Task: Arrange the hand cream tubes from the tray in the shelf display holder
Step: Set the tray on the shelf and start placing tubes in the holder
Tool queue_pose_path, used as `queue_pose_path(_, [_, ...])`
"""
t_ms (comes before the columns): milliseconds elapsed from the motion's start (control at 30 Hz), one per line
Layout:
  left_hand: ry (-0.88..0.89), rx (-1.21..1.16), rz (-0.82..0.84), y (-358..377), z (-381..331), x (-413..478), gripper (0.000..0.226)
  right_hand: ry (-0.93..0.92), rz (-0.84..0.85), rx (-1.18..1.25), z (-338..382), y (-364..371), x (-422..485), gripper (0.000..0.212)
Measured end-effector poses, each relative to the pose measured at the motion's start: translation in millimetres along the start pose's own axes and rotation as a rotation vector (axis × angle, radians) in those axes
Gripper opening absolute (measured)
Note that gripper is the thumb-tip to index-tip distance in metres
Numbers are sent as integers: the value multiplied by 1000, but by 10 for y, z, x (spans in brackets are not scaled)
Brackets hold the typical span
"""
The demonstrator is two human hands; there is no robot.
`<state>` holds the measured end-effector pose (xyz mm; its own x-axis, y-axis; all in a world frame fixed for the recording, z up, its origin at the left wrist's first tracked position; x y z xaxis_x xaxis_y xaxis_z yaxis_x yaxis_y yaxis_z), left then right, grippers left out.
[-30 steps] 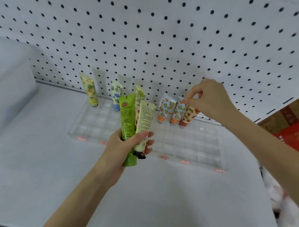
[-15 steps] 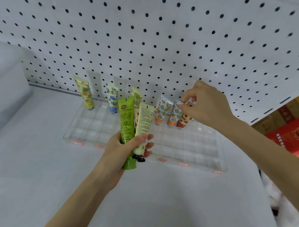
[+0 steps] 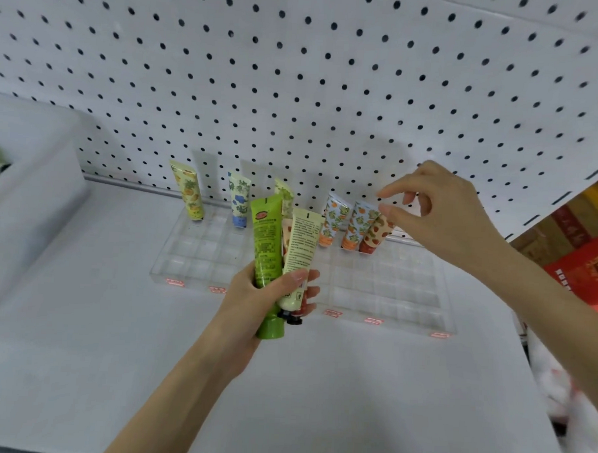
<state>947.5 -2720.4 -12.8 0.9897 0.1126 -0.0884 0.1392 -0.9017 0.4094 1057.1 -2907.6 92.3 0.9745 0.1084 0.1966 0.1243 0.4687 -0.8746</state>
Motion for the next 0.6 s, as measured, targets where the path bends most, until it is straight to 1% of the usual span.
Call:
queue_pose_path(67, [10,-2,23,23,-28,-32,50,23,90,157,93,-33,-176,10])
queue_pose_path(167, [24,23,75,76,-74,-93,51,123,360,434,279,29,-459,9])
queue_pose_path(200, [28,31,92,97,-91,-115,51,171,427,496,324,64,-541,12])
queue_pose_path(267, [34,39,116,128,-111,-159,52,248,498,542,392,132,-668,17])
queue_pose_path(367, [39,91,133,129,-126,-228,50,361,479,582,445,200,-782,22])
queue_pose_path(467, [48,193,136,92,-156,-299,41,499,478,676,505,255,-899,33])
queue_pose_path(600, [97,287,142,8,-235,-417,36,560,447,693,654,306,-1029,33])
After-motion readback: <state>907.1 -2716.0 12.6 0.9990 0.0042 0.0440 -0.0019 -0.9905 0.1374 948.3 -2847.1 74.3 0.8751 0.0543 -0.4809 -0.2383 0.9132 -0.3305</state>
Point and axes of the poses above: each hand's wrist, its own x-axis towards the middle knuckle, its own y-axis out of the palm, z = x × y, the point moved 5 cm from there along x, towards the middle knuckle, and after that the axes turned 15 degrees about y, right-handed, at the moved point
